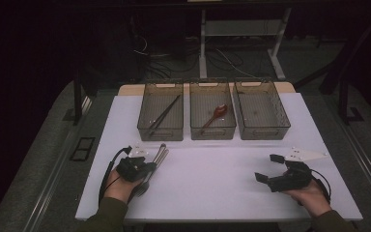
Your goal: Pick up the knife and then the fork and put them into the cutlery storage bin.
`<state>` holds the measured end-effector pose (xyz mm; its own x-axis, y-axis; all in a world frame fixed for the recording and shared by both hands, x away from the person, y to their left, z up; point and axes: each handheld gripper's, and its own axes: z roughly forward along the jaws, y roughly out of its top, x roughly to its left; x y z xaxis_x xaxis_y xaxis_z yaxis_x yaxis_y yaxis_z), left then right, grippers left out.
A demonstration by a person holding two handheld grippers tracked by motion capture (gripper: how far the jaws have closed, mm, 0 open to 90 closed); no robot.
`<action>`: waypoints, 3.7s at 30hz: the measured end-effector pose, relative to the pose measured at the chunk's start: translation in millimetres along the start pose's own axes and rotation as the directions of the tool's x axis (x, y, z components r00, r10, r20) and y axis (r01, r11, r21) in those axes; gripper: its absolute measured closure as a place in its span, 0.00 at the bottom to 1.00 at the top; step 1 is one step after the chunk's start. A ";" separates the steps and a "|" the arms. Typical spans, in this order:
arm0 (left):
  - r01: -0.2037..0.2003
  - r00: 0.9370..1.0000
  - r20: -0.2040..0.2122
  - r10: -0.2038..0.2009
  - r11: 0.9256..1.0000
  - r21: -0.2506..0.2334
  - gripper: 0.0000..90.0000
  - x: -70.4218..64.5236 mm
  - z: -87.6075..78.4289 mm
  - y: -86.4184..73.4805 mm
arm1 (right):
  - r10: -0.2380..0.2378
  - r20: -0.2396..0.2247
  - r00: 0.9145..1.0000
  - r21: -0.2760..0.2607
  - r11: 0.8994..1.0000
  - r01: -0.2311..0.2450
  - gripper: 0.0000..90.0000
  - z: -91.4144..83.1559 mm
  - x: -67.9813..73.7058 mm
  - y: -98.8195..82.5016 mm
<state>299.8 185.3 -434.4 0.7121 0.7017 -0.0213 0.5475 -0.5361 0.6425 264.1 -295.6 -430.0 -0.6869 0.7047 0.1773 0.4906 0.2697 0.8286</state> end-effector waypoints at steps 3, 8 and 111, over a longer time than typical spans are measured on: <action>0.005 1.000 0.002 -0.005 1.000 0.000 0.99 0.9 0.0 -0.5 | 0.002 0.000 1.000 -0.001 1.000 -0.002 0.05 -0.3 0.3 0.1; 0.017 1.000 0.008 -0.018 1.000 0.005 0.99 1.0 0.3 -0.1 | -0.001 0.000 1.000 0.000 1.000 0.001 0.04 0.0 0.2 0.1; -0.226 0.922 0.313 0.226 0.973 -0.036 0.82 -54.8 12.0 -0.2 | -0.004 0.000 1.000 0.003 1.000 0.004 0.04 0.5 0.3 0.2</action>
<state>265.9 141.2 -442.6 0.9183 0.3792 -0.1141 0.3558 -0.6636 0.6581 264.3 -295.0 -430.1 -0.6886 0.7039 0.1740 0.4898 0.2746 0.8275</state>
